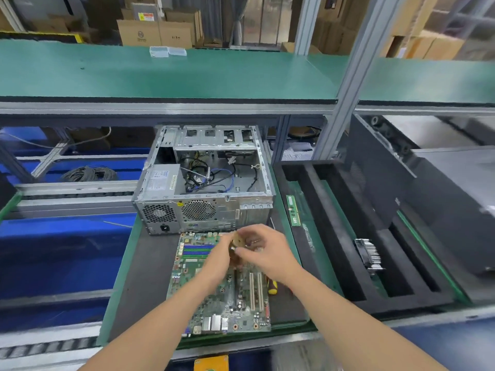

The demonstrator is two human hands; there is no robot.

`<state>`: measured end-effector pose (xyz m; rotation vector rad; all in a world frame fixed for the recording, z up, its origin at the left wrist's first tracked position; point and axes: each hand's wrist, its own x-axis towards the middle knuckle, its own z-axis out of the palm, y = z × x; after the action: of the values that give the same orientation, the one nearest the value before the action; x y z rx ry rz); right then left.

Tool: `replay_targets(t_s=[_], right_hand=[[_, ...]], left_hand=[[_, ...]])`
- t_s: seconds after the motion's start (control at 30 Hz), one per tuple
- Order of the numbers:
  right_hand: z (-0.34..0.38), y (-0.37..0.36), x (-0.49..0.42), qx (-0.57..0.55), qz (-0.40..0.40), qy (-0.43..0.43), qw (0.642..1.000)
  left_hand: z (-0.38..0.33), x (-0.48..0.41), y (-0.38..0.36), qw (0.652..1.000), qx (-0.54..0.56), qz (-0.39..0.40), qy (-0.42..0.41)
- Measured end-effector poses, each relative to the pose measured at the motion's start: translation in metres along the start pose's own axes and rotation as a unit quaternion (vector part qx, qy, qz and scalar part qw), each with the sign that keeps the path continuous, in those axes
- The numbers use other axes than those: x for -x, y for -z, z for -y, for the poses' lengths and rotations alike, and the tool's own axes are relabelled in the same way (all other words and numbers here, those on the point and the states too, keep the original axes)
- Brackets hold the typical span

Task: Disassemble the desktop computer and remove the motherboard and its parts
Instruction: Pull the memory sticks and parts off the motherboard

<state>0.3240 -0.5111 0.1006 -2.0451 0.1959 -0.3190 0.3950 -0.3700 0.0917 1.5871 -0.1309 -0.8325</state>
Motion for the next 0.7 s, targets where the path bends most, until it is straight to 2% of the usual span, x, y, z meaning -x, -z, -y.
replay_targets(t_s=[0.13,0.3,0.4,0.53,0.7], right_hand=[[-0.026,0.067,0.008,0.054,-0.026,-0.041,0.997],[-0.072,0.132,0.009,0.183,-0.012,-0.087,0.979],[-0.099,0.147,0.004,0.234,0.025,-0.112,0.965],[-0.125,0.155,-0.008,0.248,0.085,-0.122,0.957],[-0.140,0.154,-0.025,0.244,0.124,-0.089,0.958]], left_hand=[[-0.022,-0.013,-0.054,0.986,-0.154,0.042,-0.051],[-0.025,-0.041,-0.116,0.955,-0.264,-0.036,-0.127],[-0.021,-0.057,-0.141,0.918,-0.366,-0.056,-0.142],[-0.009,-0.073,-0.156,0.853,-0.511,0.003,-0.104],[0.005,-0.080,-0.159,0.803,-0.587,-0.009,-0.101]])
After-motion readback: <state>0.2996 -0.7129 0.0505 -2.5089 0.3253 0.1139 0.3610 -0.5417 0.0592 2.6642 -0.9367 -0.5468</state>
